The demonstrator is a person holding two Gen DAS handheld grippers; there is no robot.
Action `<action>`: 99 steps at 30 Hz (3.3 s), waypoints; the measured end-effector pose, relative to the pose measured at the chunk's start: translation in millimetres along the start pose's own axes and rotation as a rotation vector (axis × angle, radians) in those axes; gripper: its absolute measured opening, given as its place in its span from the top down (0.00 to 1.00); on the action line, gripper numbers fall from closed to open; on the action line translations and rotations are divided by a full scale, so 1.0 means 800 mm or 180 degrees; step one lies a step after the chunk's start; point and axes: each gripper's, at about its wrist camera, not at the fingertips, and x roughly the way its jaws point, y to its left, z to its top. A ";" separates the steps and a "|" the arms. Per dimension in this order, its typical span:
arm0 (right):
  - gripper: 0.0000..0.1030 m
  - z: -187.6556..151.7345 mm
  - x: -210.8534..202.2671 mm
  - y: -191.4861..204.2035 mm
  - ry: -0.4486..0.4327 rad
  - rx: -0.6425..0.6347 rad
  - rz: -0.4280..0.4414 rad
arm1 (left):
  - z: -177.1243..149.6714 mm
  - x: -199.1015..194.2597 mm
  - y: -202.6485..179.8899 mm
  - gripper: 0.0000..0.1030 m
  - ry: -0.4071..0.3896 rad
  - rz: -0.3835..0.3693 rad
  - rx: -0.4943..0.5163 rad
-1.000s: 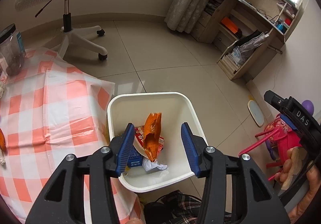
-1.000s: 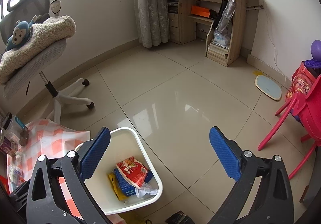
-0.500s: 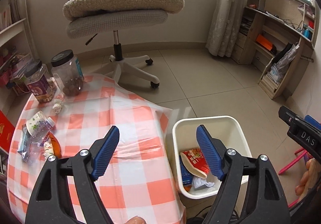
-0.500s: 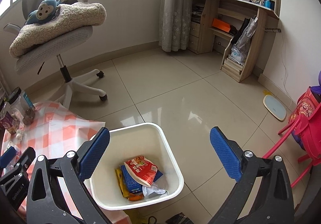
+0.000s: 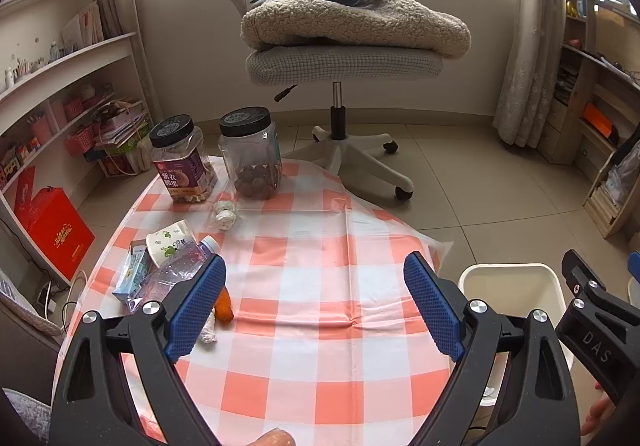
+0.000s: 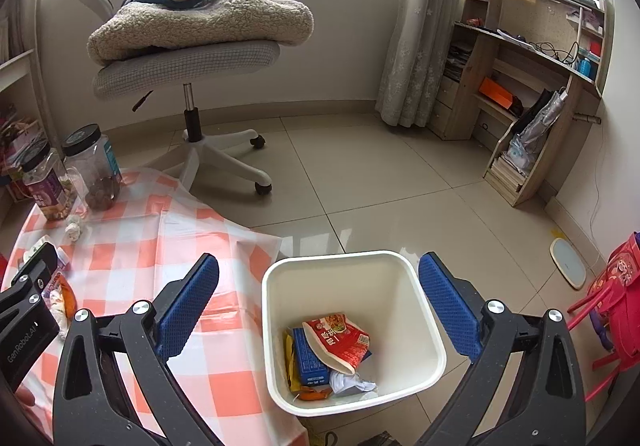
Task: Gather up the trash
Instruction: 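Move both open tools back over the table toward the remaining trash, then grasp the blue-white milk carton with the left tool, then grasp the white tissue bundle with the right tool while the left holds the carton, then carry the tissue bundle and milk carton to the white bin and release both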
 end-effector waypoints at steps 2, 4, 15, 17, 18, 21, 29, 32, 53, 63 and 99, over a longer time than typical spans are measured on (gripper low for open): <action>0.07 0.000 -0.003 0.014 -0.0004 -0.0013 0.0044 | -0.001 0.000 0.013 0.15 0.0019 0.0048 -0.0019; 0.07 0.001 -0.005 0.026 0.0003 -0.0025 0.0096 | -0.002 0.001 0.023 0.15 0.0044 0.0093 -0.0023; 0.07 -0.001 -0.008 0.102 0.0099 -0.0160 0.0383 | -0.013 0.016 0.101 0.15 0.0200 0.0406 -0.0152; 0.07 -0.002 -0.005 0.117 0.0156 -0.0158 0.0457 | -0.014 0.026 0.120 0.14 0.0281 0.0486 -0.0166; 0.07 -0.003 -0.003 0.124 0.0192 -0.0157 0.0496 | -0.015 0.032 0.130 0.14 0.0332 0.0538 -0.0166; 0.07 -0.008 0.004 0.147 0.0303 -0.0182 0.0593 | -0.019 0.055 0.169 0.14 0.0465 0.0704 -0.0233; 0.07 -0.025 0.026 0.201 0.0543 -0.0355 0.0724 | -0.025 0.142 0.296 0.15 0.0943 0.0947 -0.0462; 0.07 -0.034 0.039 0.219 0.0670 -0.0461 0.0793 | -0.037 0.183 0.333 0.15 0.1313 0.0843 -0.0512; 0.07 -0.072 0.080 0.333 0.1411 -0.0862 0.1722 | -0.051 0.277 0.403 0.46 0.1822 0.0409 -0.0840; 0.46 -0.102 0.080 0.407 0.1624 -0.1190 0.2059 | 0.008 0.089 0.367 0.45 0.1103 0.0309 -0.0816; 0.68 -0.041 0.014 0.295 0.0797 -0.0656 0.1850 | -0.041 0.031 0.295 0.45 0.0832 0.0175 -0.0963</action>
